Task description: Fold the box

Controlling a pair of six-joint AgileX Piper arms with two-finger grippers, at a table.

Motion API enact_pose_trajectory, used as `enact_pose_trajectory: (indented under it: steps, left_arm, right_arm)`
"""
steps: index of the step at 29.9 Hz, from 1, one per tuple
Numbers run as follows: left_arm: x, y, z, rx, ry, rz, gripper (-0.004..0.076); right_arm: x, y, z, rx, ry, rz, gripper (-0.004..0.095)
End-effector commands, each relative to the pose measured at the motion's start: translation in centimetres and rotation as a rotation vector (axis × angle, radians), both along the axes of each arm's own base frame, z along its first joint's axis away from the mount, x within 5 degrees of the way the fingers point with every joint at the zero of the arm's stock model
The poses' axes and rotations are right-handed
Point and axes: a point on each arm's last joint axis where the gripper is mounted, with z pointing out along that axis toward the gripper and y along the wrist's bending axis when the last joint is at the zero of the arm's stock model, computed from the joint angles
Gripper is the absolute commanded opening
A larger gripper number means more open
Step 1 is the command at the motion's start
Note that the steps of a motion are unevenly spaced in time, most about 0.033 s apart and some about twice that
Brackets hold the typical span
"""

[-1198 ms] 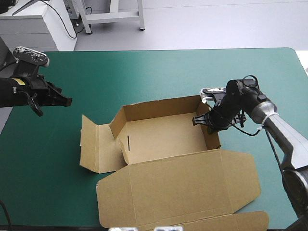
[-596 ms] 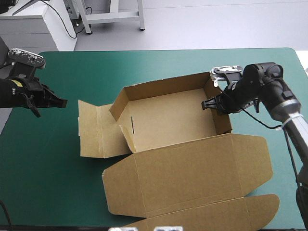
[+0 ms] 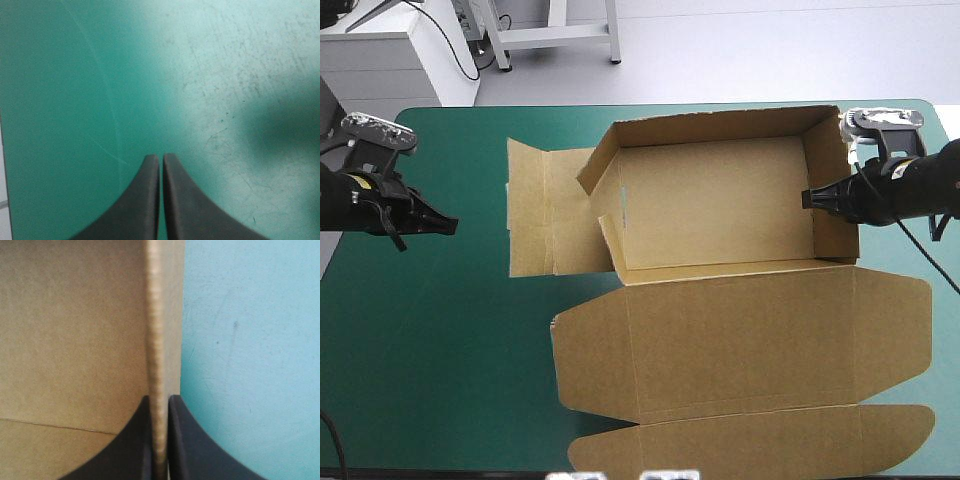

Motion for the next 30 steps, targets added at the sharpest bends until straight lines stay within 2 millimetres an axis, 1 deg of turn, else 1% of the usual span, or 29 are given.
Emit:
enact_pose_trajectory:
  steps: [1, 3, 7, 10, 13, 15, 19, 23, 30]
  left_arm:
    - [0.3, -0.6, -0.6, -0.068, -0.08, 0.001, 0.0006]
    - [0.9, -1.0, -1.9, -0.129, -0.084, -0.002, 0.0006]
    - [2.2, -2.7, -4.5, -0.344, -0.067, -0.062, 0.0006]
    - [2.9, -3.9, -5.8, -0.484, -0.047, -0.136, 0.0006]
    - [3.5, -4.9, -6.4, -0.62, -0.011, -0.176, 0.0006]
    - [3.7, -5.3, -6.5, -0.687, 0.011, -0.184, 0.0006]
    - [3.8, -6.0, -6.3, -0.75, 0.01, -0.272, 0.0006]
    - [3.5, -6.7, -5.4, -0.847, -0.018, -0.355, 0.0006]
    - [2.3, -7.7, -4.0, -1.014, -0.012, -0.515, 0.0006]
  right_arm:
    - [-1.3, 0.3, 1.8, 0.061, -0.056, 0.023, -0.002]
    - [-1.3, 0.5, 1.8, 0.078, -0.058, 0.039, -0.002]
    - [-1.2, 0.6, 1.9, 0.089, -0.067, 0.042, -0.002]
    - [-1.2, 0.6, 1.9, 0.086, -0.067, 0.047, -0.002]
    - [-1.2, 0.6, 1.9, 0.088, -0.067, 0.048, -0.002]
    - [-1.1, 0.6, 1.8, 0.088, -0.065, 0.048, -0.002]
    - [-1.1, 0.8, 1.9, 0.108, -0.07, 0.054, -0.002]
    - [-0.7, 0.8, 1.6, 0.108, -0.057, 0.054, -0.002]
    - [0.2, 0.8, 0.9, 0.095, -0.032, 0.049, -0.0017]
